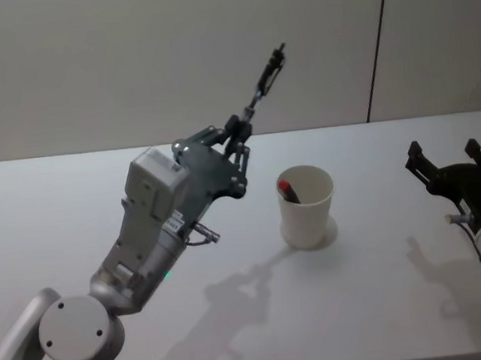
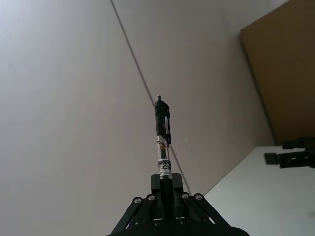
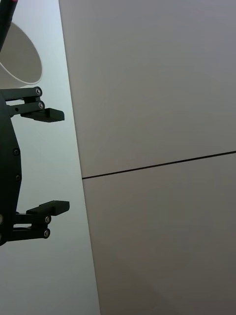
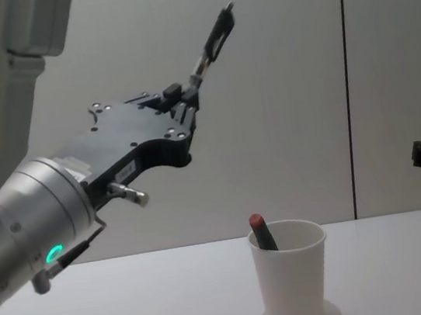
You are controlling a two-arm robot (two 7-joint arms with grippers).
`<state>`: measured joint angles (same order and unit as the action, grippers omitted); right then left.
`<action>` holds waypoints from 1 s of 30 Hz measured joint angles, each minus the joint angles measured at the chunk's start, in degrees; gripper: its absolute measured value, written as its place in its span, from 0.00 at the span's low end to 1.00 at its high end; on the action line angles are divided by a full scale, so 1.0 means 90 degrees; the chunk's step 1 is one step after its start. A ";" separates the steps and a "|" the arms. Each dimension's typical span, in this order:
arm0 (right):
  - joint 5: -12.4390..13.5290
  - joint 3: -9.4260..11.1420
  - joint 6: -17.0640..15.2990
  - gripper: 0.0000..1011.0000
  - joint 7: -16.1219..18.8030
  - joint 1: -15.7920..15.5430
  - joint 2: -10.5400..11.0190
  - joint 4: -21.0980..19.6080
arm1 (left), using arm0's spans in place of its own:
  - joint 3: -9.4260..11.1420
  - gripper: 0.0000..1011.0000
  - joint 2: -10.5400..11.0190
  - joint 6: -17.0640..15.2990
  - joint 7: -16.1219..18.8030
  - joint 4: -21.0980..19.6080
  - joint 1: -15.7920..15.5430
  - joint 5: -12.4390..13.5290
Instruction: Place the pen into the pen holder.
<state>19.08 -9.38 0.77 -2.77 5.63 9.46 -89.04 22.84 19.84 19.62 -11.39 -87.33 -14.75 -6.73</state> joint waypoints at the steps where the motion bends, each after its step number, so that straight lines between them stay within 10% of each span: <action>1: 0.0000 0.0000 0.0000 0.99 0.0000 0.0000 0.0000 0.0000 | 0.0001 0.13 -0.0011 0.0080 -0.0068 0.0039 -0.0016 -0.0023; 13: 0.0000 0.0000 0.0000 0.99 0.0000 0.0000 0.0000 0.0000 | 0.0069 0.13 -0.0259 0.1412 -0.1479 0.0835 -0.0405 -0.0592; 30: 0.0125 0.0027 -0.0041 0.99 0.0292 -0.0067 0.0062 -0.0144 | 0.0206 0.13 -0.0565 0.2230 -0.2913 0.1692 -0.0824 -0.1150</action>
<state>20.21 -9.13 0.40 -0.13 5.03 10.02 -90.34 24.69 14.76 39.69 -37.61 -72.10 -22.17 -17.07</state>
